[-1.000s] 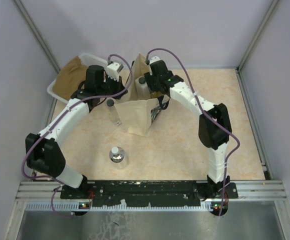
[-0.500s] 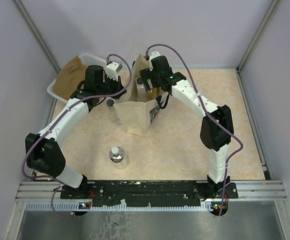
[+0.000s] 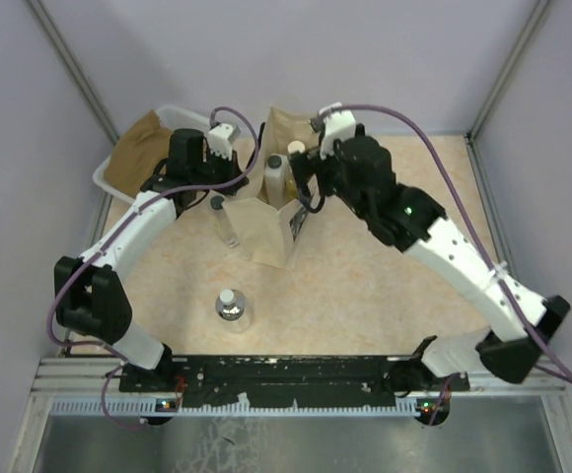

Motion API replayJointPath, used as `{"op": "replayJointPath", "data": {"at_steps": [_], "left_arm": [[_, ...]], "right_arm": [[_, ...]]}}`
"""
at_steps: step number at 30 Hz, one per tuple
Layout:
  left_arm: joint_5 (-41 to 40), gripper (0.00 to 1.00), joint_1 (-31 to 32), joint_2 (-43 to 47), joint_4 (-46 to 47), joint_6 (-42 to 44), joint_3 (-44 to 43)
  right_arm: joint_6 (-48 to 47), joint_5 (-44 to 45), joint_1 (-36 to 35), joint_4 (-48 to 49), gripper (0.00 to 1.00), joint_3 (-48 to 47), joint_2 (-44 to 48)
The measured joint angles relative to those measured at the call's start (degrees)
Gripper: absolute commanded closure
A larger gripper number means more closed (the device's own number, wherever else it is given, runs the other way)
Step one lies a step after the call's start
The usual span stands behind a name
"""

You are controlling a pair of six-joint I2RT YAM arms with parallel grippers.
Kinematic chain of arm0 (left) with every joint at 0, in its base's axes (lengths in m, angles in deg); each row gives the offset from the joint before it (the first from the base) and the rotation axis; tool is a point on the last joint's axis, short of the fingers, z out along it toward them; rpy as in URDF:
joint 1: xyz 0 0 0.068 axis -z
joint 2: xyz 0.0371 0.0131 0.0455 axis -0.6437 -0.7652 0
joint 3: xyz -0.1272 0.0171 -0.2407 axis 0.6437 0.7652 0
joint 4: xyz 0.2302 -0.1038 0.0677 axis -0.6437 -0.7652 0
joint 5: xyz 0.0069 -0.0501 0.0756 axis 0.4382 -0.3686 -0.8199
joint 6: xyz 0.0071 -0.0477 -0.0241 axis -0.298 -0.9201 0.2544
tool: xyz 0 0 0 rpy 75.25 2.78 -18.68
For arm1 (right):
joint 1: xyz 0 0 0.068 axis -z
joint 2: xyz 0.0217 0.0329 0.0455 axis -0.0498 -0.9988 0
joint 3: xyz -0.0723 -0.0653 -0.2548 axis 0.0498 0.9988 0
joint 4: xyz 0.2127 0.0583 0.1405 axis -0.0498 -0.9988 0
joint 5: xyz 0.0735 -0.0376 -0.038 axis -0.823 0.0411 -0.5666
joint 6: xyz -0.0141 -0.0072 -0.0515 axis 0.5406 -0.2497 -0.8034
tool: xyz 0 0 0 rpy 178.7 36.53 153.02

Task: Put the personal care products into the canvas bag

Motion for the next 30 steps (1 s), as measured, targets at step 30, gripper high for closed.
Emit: {"op": "replayJointPath", "data": {"at_steps": [30], "left_arm": [[2.4, 1.0, -0.6, -2.1, -0.9, 0.0, -1.8]], "right_arm": [[-5.5, -9.7, -29.7, 13.1, 0.01, 28.8, -9.8]]}}
